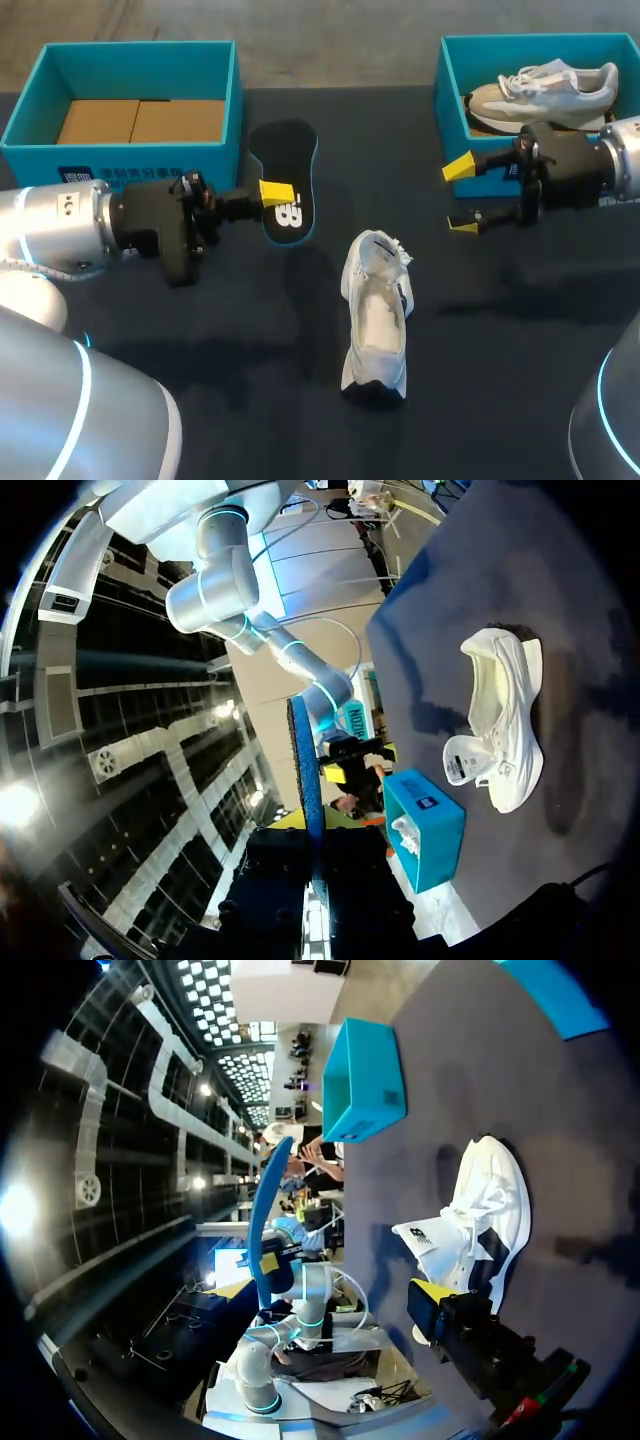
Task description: Take the shoe out of the shoebox, open the shoe tongue, remove and reinsert the insole, then place the shoe into the shoebox
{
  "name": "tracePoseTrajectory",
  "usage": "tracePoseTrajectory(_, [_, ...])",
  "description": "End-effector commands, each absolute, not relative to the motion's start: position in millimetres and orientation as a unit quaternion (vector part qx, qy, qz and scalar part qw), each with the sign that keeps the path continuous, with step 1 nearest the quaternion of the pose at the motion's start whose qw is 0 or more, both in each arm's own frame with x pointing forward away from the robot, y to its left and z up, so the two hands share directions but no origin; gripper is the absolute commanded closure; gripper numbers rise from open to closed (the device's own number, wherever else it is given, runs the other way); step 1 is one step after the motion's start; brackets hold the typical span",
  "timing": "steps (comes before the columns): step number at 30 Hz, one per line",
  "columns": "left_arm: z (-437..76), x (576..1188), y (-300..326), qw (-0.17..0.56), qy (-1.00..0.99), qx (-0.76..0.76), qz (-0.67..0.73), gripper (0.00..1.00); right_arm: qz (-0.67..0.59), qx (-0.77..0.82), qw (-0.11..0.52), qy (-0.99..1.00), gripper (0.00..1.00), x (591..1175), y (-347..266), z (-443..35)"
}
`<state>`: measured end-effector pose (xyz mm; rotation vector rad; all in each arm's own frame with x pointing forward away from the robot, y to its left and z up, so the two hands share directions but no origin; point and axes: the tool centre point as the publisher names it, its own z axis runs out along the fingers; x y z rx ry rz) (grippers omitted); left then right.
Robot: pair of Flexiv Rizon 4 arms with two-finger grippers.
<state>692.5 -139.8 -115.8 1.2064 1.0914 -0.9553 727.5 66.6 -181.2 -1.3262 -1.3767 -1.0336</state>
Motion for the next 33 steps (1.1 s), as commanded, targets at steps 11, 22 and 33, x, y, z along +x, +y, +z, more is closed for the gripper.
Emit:
tracePoseTrajectory(11, [-130.8, 695.5, -149.9, 0.570, 0.439, 0.600, -0.349, 1.00, -0.422, -0.541, 0.465, -0.560, 0.00, 726.9, 67.7, -181.6])
tracePoseTrajectory(22, [-130.8, 695.5, -149.9, 0.570, 0.439, 0.600, -0.349, 1.00, -0.446, -0.554, 0.467, -0.525, 0.00, 734.8, 100.6, -177.5])
tracePoseTrajectory(33, [-130.8, 695.5, -149.9, 0.570, 0.439, 0.600, -0.349, 1.00, -0.466, -0.547, 0.448, -0.532, 0.00, 737.8, 136.8, -155.3])
